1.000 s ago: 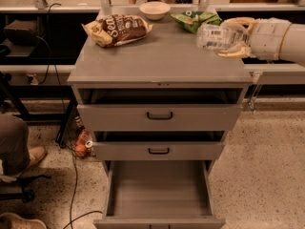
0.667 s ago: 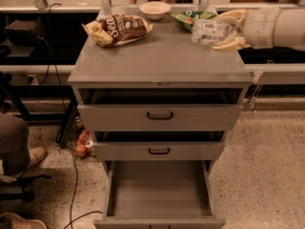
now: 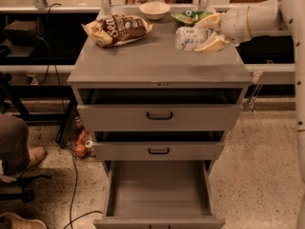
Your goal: Pick blue plastic bottle from bottom drawer and place on counter
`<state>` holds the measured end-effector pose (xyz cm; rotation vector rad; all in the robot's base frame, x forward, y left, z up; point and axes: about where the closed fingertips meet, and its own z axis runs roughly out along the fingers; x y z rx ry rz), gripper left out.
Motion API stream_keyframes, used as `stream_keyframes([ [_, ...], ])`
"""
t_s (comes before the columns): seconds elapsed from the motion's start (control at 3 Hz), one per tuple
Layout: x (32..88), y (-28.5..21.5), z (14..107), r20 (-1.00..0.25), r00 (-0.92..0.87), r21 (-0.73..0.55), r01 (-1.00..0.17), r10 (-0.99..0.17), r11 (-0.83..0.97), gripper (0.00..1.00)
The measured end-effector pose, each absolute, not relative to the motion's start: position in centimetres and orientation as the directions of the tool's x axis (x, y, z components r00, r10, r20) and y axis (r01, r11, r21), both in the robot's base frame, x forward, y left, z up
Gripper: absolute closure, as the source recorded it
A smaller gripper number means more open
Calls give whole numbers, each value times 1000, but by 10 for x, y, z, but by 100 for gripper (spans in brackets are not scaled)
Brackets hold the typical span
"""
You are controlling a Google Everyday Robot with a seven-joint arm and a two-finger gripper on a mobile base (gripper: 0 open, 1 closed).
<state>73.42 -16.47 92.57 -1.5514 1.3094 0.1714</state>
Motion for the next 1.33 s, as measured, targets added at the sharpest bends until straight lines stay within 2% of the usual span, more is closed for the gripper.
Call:
stream_keyframes([
  [0.33, 743, -149, 911, -678, 373, -548, -831, -633, 97, 100],
  [0.67, 747, -137, 900, -683, 361, -501, -864, -635, 48, 86],
  [1.33, 753, -121, 893, -691, 360, -460, -888, -628, -3, 39],
])
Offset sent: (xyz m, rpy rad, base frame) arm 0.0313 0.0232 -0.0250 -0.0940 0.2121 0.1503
